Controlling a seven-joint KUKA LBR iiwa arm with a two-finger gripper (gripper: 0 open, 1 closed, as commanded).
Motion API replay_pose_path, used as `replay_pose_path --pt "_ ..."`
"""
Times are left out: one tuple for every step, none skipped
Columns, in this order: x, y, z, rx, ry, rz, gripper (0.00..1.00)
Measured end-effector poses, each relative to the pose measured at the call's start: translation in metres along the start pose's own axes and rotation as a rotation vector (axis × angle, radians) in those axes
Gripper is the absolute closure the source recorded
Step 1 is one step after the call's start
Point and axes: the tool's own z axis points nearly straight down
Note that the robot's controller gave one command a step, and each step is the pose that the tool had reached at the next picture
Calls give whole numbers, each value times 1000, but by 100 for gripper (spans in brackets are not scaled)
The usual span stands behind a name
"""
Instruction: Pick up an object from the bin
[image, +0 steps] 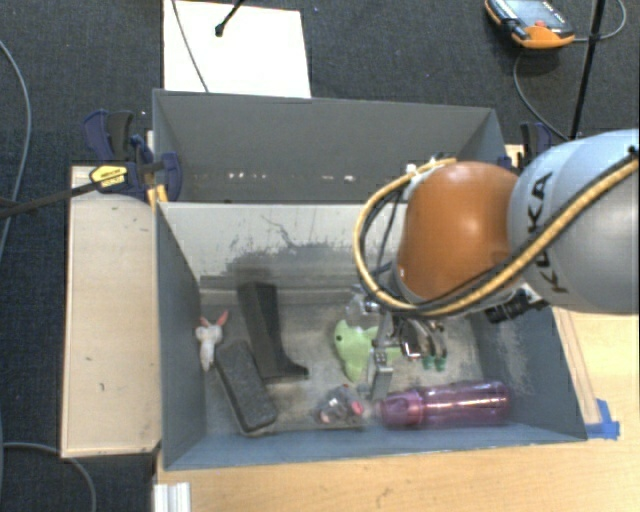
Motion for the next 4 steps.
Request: replay_pose_path --pt "-2 0 -4 -1 -8 2 0" --pt "-20 -49 44 -2 -12 -46 0" --pt "-40 -61 94 5 -12 -9 0" --pt "-46 -28 118 -3 -6 -27 0"
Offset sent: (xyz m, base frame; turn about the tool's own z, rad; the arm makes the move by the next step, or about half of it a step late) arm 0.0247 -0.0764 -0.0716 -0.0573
